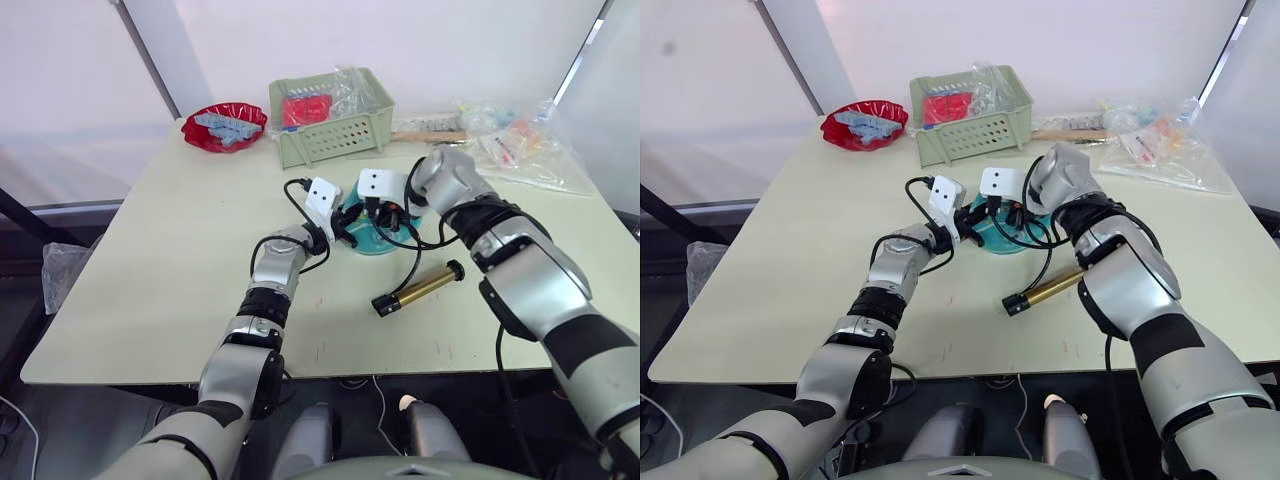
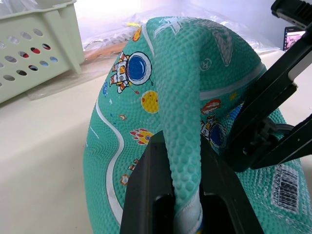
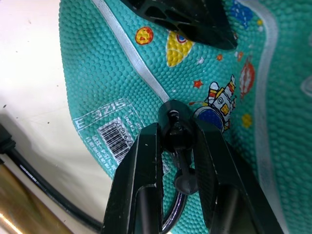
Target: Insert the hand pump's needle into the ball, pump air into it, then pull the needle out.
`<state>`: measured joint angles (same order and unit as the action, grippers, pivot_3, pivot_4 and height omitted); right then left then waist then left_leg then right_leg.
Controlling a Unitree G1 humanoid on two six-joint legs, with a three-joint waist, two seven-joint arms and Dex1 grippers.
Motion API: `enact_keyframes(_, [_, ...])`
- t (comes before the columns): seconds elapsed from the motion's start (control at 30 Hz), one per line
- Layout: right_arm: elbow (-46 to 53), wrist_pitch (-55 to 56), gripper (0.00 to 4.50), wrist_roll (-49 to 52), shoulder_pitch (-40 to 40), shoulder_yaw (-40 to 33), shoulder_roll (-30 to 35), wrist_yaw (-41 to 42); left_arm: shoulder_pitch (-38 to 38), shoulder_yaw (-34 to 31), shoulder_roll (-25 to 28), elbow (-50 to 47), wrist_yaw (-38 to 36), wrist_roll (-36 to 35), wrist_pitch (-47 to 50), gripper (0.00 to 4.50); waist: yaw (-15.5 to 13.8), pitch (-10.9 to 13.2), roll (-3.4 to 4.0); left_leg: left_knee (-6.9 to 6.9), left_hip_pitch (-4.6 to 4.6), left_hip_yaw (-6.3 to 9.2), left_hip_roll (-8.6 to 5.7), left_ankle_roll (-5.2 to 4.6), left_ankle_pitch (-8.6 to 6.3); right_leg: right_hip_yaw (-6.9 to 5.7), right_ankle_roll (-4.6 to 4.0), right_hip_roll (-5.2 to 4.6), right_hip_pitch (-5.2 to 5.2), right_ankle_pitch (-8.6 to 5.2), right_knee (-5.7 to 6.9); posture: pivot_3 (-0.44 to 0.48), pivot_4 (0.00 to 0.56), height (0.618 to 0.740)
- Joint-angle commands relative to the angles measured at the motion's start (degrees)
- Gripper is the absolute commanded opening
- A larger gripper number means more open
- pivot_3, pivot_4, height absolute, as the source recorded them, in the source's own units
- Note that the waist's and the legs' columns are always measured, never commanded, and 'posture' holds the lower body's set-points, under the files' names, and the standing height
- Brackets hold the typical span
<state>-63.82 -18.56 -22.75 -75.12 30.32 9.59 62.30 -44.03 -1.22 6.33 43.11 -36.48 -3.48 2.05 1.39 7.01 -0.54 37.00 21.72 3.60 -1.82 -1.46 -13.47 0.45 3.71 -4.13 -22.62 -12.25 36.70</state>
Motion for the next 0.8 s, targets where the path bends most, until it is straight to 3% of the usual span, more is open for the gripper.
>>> enact_keyframes(0.03, [-4.88,-0.78,0.33,-1.48,4.61,0.93,-1.59,-1.55,1.7,3.3,-2.34,1.83,-1.96,0.49,1.82,0.0,0.0,-0.1,-0.05,-0.01,-0.01,0.0,0.0,0.0,0.0,0.0,0.0,0.0,0.0,-0.01,0.0,0.0,0.15,0.737])
enact_keyframes(0.47, [-3.71,-0.15,0.33,-0.04,6.83,-2.87,-1.61,-4.78,1.53,3.46,-2.38,2.01,-2.07,0.56,1.73,0.0,0.37,-0.87,-0.1,-0.14,-0.09,0.05,0.01,0.01,-0.01,-0.03,0.01,0.0,0.06,-0.13,0.0,0.0,0.15,0.737])
enact_keyframes(0.63, [3.98,-3.45,0.33,1.44,6.65,-5.39,1.96,-1.89,1.73,3.52,-2.09,1.94,-2.15,0.69,1.64,0.0,0.36,-0.76,0.03,-0.14,-0.05,0.07,0.01,0.01,-0.01,-0.06,0.04,-0.02,0.05,-0.14,-0.02,0.0,0.15,0.737])
enact_keyframes(0.8, [21.23,-13.01,0.33,2.73,10.53,-5.53,6.48,4.34,1.52,3.51,-1.84,2.28,-2.25,0.93,1.33,0.0,-0.54,-0.39,0.33,-0.14,0.15,0.15,-0.02,0.01,-0.01,-0.15,0.06,-0.05,-0.03,-0.16,-0.07,0.0,0.15,0.737])
